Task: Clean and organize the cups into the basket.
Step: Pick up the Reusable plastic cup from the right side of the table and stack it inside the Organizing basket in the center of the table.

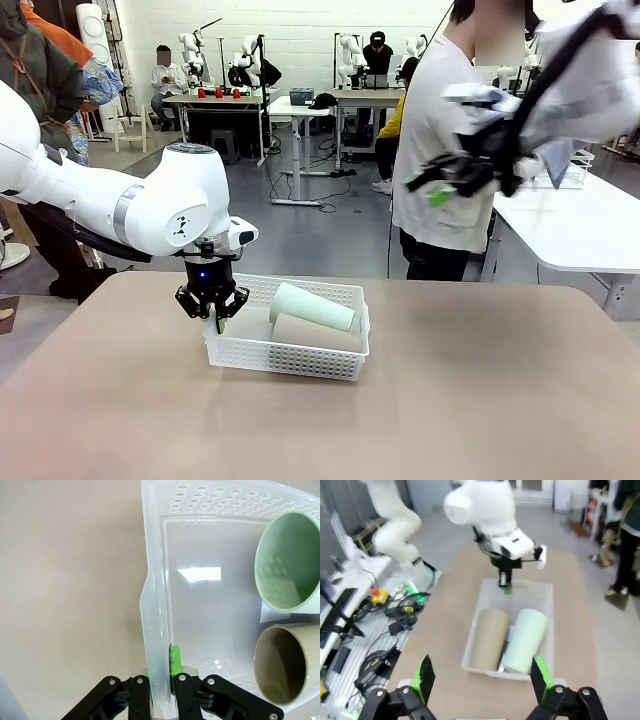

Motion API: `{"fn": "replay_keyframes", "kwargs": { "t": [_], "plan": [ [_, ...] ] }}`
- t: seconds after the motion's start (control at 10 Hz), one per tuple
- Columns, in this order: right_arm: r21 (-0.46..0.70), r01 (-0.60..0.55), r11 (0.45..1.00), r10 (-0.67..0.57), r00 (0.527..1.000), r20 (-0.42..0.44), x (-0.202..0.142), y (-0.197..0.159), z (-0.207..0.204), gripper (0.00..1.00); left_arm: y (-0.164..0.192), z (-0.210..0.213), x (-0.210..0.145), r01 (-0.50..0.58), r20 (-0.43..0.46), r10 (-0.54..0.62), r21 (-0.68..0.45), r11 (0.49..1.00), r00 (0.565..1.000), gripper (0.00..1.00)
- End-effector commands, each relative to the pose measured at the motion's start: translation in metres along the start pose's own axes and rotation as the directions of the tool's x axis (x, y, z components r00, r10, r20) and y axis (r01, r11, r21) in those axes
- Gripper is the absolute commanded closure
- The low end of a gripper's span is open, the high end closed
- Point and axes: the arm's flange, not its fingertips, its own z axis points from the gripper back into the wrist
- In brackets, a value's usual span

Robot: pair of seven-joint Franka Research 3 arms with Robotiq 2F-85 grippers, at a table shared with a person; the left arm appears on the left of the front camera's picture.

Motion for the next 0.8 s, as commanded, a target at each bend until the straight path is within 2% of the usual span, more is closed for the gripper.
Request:
{"fn": "replay_keyframes", "kwargs": {
  "t": [0.0, 0.3, 0.5, 0.7],
  "plan": [
    [0.041, -0.001, 0.999, -0.001, 0.998, 0.057, -0.073, 0.055, 0.020, 0.00, -0.001, 0.003, 0.001, 0.000, 0.006, 0.000, -0.002, 1.000, 1.000, 1.00],
    [-0.138, 0.046, 0.989, -0.027, 0.990, 0.135, -0.140, 0.110, 0.067, 0.00, -0.001, 0.003, 0.001, 0.000, 0.006, 0.000, -0.002, 1.000, 1.000, 1.00],
    [-0.249, 0.143, 0.958, -0.091, 0.973, 0.210, -0.181, 0.135, 0.083, 0.00, -0.001, 0.003, 0.001, 0.000, 0.006, 0.000, -0.002, 1.000, 1.000, 1.00],
    [-0.312, 0.239, 0.920, -0.156, 0.951, 0.266, -0.221, 0.156, 0.098, 0.00, -0.001, 0.003, 0.001, 0.000, 0.006, 0.000, -0.002, 1.000, 1.000, 1.00]
  ]
}}
